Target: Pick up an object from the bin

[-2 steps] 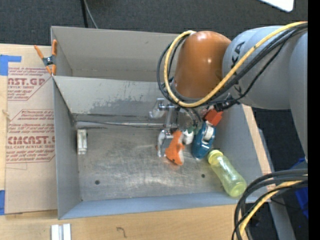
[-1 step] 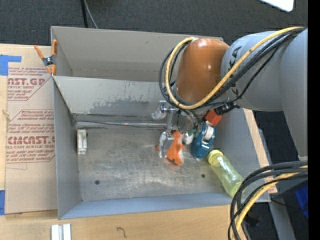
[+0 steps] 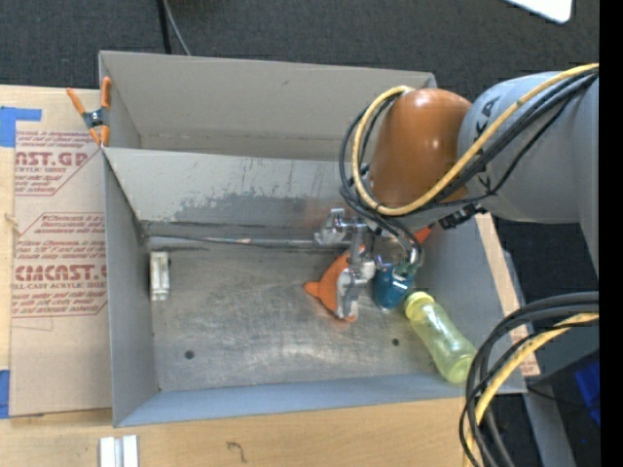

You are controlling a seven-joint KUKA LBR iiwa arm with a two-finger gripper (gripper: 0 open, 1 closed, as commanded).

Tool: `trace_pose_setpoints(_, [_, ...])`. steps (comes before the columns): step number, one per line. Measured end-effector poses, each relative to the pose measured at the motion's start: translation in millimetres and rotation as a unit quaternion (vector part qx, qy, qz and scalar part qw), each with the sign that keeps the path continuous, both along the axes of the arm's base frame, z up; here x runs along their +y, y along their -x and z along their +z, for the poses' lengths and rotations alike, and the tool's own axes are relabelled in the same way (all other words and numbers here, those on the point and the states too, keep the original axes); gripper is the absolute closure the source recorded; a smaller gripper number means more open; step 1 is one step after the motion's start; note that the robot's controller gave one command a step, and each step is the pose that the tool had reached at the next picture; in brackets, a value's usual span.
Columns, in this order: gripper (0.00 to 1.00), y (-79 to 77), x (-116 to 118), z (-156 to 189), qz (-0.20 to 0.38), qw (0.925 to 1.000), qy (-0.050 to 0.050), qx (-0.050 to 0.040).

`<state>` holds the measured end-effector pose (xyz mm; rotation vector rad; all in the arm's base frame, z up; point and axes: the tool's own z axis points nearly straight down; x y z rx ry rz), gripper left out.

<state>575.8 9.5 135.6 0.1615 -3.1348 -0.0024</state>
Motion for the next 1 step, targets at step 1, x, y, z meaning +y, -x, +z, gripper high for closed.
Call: trace_pose_setpoints(1, [0.0, 7.7, -17.1, -26.1, 0.016, 0.9999, 0.001, -0.0038])
